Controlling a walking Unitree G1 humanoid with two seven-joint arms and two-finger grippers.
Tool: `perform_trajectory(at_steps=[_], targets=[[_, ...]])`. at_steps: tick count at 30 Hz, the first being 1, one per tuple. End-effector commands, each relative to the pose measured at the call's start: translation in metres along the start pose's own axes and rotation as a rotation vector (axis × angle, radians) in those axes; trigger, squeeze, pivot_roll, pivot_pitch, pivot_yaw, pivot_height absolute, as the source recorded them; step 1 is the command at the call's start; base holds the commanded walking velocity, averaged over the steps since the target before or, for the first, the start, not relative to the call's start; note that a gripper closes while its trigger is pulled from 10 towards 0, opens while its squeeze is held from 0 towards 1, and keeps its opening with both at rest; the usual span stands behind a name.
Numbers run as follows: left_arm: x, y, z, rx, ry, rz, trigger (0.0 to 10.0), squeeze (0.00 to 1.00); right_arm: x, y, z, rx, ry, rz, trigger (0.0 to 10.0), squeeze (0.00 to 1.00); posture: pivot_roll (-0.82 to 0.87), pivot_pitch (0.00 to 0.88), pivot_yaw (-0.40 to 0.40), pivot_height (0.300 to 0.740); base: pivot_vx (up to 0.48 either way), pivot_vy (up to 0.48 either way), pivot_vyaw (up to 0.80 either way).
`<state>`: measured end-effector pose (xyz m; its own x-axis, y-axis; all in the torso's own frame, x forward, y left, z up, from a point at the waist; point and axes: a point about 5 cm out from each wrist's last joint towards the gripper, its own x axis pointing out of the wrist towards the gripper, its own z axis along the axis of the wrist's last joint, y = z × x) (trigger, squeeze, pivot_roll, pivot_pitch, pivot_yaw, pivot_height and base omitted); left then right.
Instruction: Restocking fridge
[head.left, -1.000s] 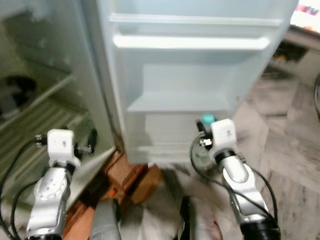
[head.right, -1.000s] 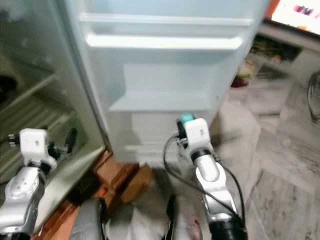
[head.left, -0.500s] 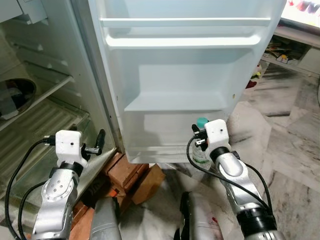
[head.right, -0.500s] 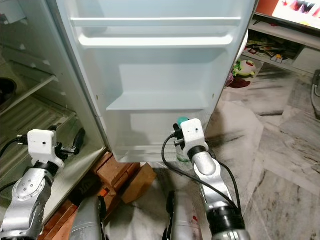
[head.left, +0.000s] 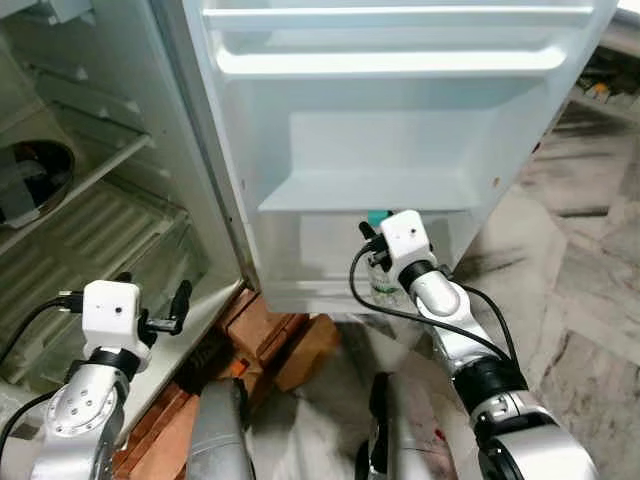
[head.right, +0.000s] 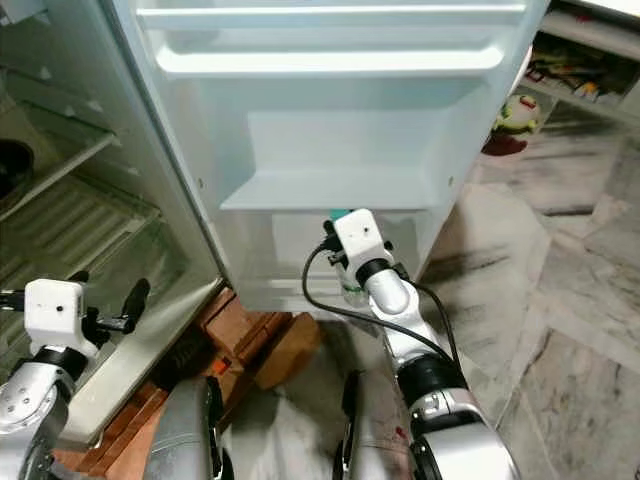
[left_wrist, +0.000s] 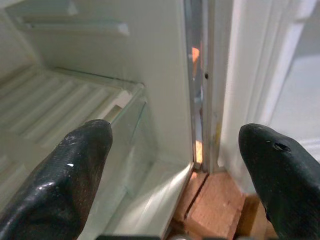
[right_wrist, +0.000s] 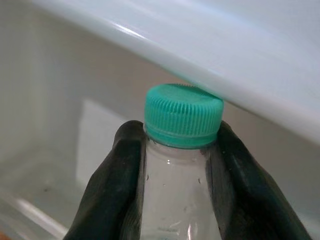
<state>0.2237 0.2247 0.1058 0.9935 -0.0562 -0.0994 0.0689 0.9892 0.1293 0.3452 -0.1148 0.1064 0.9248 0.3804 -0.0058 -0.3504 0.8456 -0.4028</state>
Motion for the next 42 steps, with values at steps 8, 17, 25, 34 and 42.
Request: perform_trajectory(at_steps=[8,17,25,34,42], targets=[[-0.007,0.009,0.007,0.024,0.017,0.012,10.0,0.00,0.006,-0.004,0.026,-0.423,-0.238,0.072,10.0,0.00,0.22,0.236,0.013,0.581,0.000,0.000,0.00],[-0.012,0.006,0.006,0.033,0.041,-0.001,10.0,0.00,0.002,-0.018,0.003,-0.378,-0.132,0.005,10.0,0.00,0.23,0.242,0.015,0.581,0.000,0.000,0.00],[-0.014,0.011,0.011,0.045,0.038,0.007,10.0,0.00,-0.008,-0.014,-0.016,-0.400,-0.083,0.005,10.0,0.00,0.24,0.251,0.023,0.581,0.000,0.000,0.00],[-0.016,0.009,0.013,0.057,0.046,-0.006,10.0,0.00,-0.011,-0.013,-0.028,-0.301,0.002,-0.074,10.0,0.00,0.26,0.264,0.041,0.581,0.000,0.000,0.00],[-0.012,0.010,0.016,0.068,0.044,-0.024,10.0,0.00,-0.025,-0.036,-0.051,-0.075,0.162,-0.255,10.0,0.00,0.25,0.263,0.057,0.581,0.000,0.000,0.00]])
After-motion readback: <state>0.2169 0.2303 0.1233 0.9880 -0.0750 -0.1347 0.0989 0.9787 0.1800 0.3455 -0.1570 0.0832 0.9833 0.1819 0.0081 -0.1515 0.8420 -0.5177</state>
